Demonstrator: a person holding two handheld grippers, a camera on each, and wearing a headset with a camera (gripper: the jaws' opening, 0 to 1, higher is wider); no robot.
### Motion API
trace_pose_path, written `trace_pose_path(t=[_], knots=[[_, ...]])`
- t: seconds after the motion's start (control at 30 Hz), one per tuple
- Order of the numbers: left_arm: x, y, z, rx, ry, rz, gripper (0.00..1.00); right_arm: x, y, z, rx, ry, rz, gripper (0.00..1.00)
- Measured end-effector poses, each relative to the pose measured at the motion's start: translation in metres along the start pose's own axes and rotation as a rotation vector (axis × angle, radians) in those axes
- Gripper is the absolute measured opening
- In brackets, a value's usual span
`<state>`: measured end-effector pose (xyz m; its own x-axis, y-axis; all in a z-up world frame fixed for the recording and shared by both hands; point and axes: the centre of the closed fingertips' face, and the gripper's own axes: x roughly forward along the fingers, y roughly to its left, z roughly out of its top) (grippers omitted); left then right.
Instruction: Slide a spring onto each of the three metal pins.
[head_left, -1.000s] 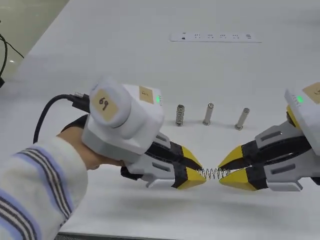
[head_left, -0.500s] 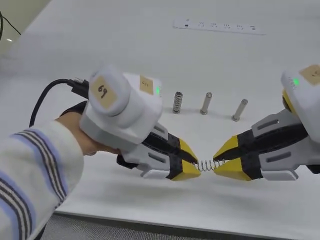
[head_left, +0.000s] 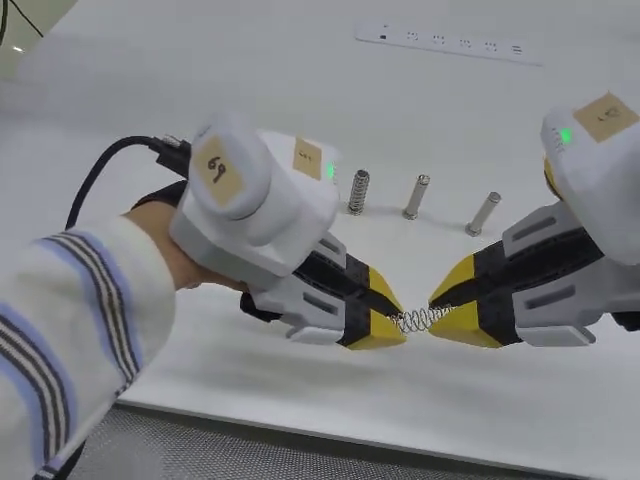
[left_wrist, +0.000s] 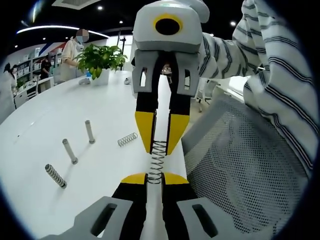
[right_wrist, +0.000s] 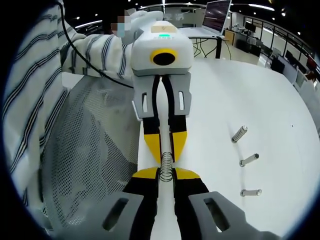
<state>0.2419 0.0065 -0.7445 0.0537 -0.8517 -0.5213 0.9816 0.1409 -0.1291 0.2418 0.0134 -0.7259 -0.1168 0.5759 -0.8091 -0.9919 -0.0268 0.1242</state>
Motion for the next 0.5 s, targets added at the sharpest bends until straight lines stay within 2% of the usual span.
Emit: trace_pose_path(t=[0.13,0.33,0.5], knots=[[0.0009,0.0004,0.0018,0.000,-0.012,0.000,0.03,-0.0019,-0.0007,0.0031,0.022,0.032,-0.007,0.08],[0.0042,-0.0004,0.0038,0.033,-0.023,-0.014,0.03,-0.0038,0.0013,0.0022,0.019,0.082,-0.003,0.08],[0.0100,-0.0025,0.0053,0.025,-0.036,-0.028,0.03,-0.0049,0.0041,-0.0030,0.023,0.136,0.011,0.08]])
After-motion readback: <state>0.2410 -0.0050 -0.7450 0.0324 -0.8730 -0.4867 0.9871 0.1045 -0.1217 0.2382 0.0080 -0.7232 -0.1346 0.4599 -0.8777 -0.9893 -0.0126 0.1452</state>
